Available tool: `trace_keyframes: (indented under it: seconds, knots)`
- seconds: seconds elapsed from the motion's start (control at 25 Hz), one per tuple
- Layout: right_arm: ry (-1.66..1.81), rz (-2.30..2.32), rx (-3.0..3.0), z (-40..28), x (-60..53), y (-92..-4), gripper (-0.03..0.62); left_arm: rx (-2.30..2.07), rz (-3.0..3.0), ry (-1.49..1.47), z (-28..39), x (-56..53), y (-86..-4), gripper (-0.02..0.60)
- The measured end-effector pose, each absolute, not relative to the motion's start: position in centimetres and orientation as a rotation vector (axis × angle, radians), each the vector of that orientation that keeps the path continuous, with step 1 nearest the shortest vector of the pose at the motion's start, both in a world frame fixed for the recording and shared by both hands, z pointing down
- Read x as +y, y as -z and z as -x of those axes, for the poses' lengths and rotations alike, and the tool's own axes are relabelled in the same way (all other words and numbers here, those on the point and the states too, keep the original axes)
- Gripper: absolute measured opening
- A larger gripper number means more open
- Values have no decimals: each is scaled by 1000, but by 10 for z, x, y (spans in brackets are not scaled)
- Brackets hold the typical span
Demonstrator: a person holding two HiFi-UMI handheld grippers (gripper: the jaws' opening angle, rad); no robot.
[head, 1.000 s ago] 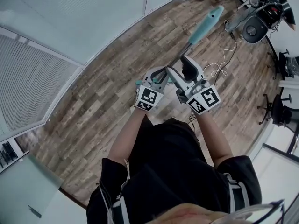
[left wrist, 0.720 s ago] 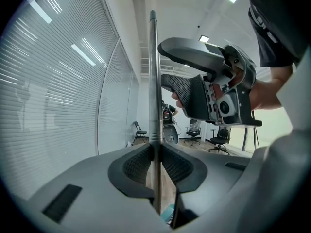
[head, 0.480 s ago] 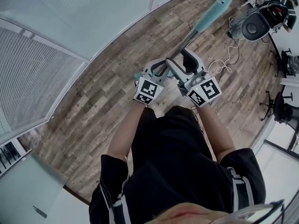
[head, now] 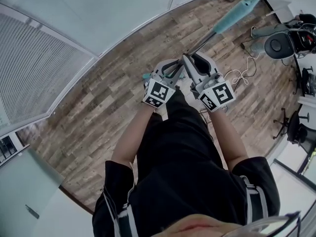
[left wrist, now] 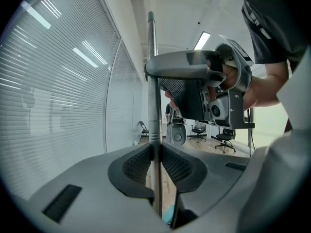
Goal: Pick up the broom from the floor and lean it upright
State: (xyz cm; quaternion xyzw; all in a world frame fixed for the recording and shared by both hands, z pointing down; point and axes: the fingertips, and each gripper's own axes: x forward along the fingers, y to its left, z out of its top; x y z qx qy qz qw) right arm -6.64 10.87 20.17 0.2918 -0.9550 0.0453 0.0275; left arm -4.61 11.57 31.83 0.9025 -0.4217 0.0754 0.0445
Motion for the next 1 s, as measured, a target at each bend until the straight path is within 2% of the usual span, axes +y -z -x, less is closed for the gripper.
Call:
trace_keyframes:
  seconds: [0.36,0.84,1.0]
  knots:
    - [-311,-882,-3010,37,23,-222,80,-1354,-2732,-171,36,43,-323,87]
    - [-398,-935,-2931,-74,-101,-277,80,-1254,-2629,-89,-6,-30,-325,86]
    - [-421,-900,-2928,-95,-132,-295,80,-1308,-2550,-48,-2,-41,-333,42]
